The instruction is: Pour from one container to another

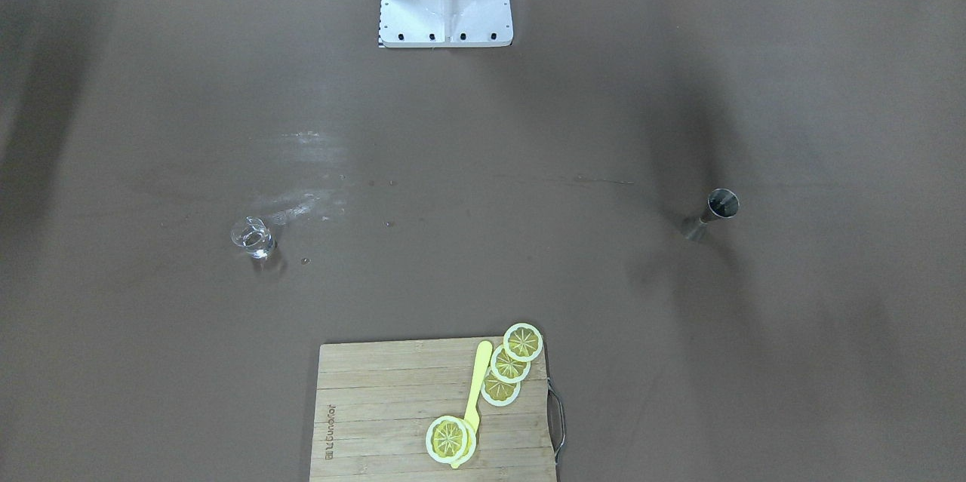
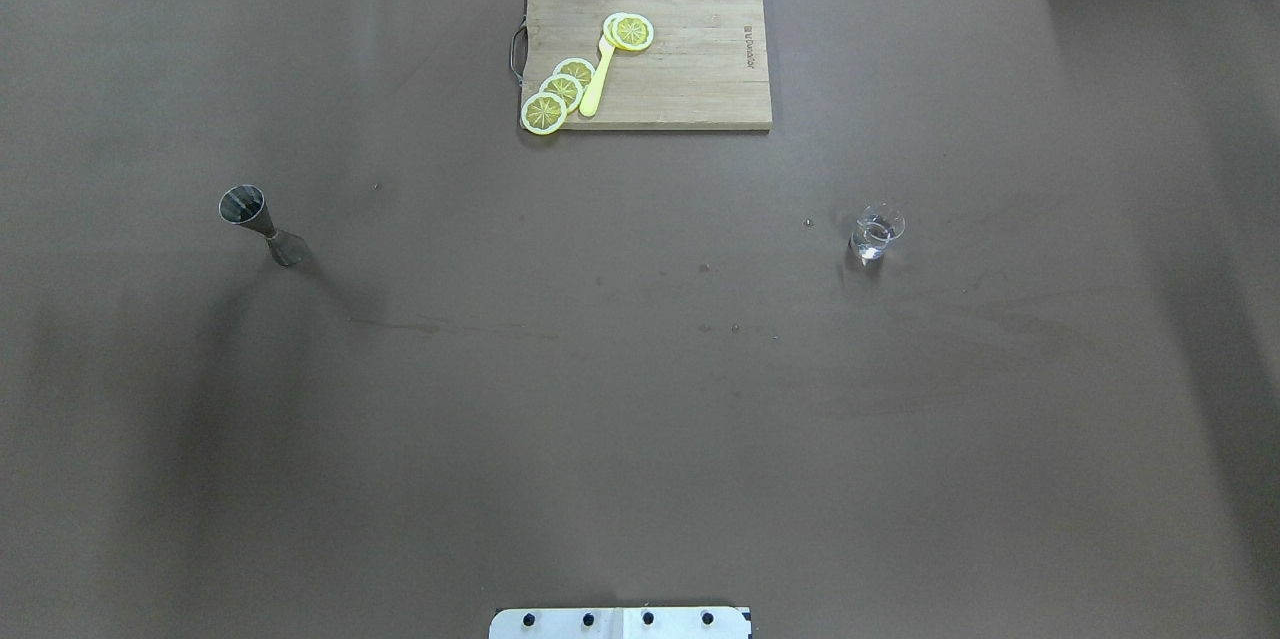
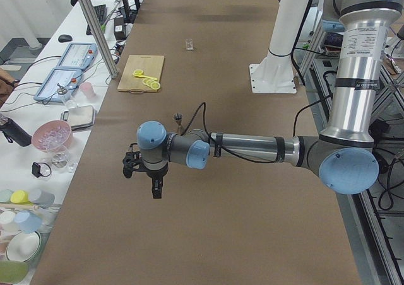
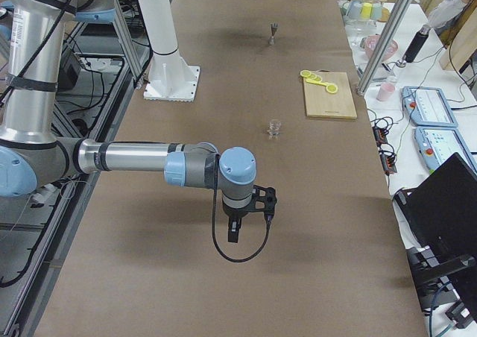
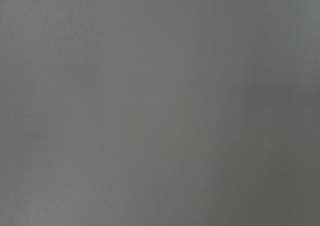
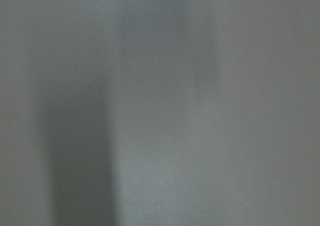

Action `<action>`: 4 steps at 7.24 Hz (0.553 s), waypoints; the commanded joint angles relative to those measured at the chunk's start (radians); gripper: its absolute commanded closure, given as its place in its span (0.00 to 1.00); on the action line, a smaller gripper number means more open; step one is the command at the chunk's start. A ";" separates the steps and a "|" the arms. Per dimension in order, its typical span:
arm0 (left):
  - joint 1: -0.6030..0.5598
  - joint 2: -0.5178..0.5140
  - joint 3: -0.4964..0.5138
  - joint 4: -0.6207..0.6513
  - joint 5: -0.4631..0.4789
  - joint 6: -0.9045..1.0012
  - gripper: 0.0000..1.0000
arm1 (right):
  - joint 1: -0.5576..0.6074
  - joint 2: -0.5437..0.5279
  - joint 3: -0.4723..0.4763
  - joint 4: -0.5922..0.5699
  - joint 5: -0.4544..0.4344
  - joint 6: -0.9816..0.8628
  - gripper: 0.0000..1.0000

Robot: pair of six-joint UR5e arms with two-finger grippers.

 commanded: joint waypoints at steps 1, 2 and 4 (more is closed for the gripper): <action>-0.032 0.014 -0.024 0.051 -0.019 0.019 0.01 | 0.007 0.001 0.003 0.000 0.003 0.000 0.00; -0.034 0.019 -0.094 0.182 -0.019 0.019 0.00 | 0.007 0.001 0.003 0.000 0.003 0.000 0.00; -0.031 0.065 -0.221 0.443 -0.009 0.249 0.00 | 0.013 -0.001 0.003 0.000 0.003 0.000 0.00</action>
